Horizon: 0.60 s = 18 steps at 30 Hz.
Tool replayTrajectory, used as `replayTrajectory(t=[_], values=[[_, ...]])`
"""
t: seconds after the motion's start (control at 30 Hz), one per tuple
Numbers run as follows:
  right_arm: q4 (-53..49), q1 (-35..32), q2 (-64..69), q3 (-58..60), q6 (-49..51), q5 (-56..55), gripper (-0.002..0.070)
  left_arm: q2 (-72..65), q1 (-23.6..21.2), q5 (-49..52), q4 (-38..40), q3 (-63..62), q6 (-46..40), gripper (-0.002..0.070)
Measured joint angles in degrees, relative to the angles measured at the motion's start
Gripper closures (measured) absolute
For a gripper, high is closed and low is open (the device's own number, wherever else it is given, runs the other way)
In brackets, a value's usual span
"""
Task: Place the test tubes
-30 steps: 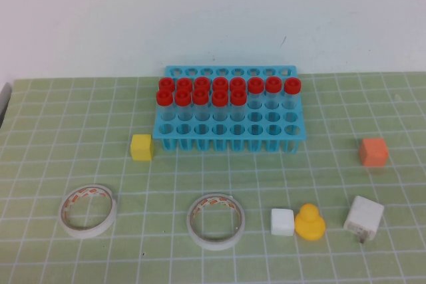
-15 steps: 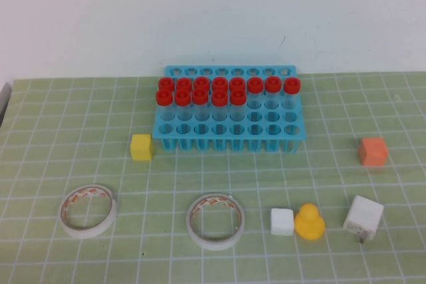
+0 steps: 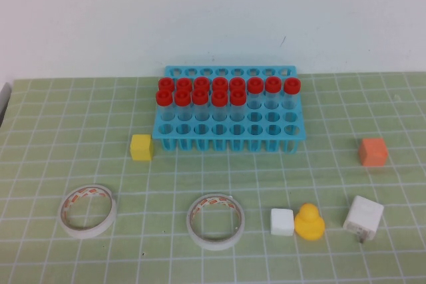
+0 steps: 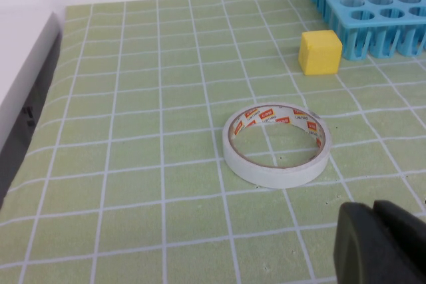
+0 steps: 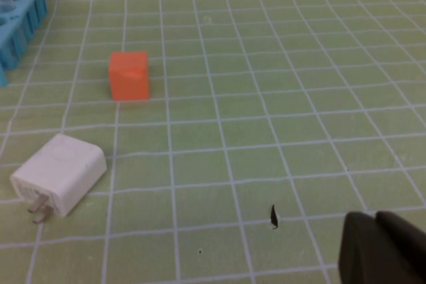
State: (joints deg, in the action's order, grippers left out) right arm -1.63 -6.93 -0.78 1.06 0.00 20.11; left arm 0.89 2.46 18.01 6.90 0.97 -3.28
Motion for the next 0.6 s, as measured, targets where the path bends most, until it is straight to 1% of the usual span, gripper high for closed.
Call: replayTrajectory(t=[0.37, 0.6], values=[[-0.1, 0.1, 0.0, 0.0, 0.6, 0.2, 0.0678, 0.0, 0.0, 0.0, 0.0, 0.0, 0.0, 0.0676], [-0.1, 3.5, 0.0, -0.1, -0.7, 0.3, 0.0678, 0.0, 0.0, 0.0, 0.0, 0.0, 0.5, 0.0675]])
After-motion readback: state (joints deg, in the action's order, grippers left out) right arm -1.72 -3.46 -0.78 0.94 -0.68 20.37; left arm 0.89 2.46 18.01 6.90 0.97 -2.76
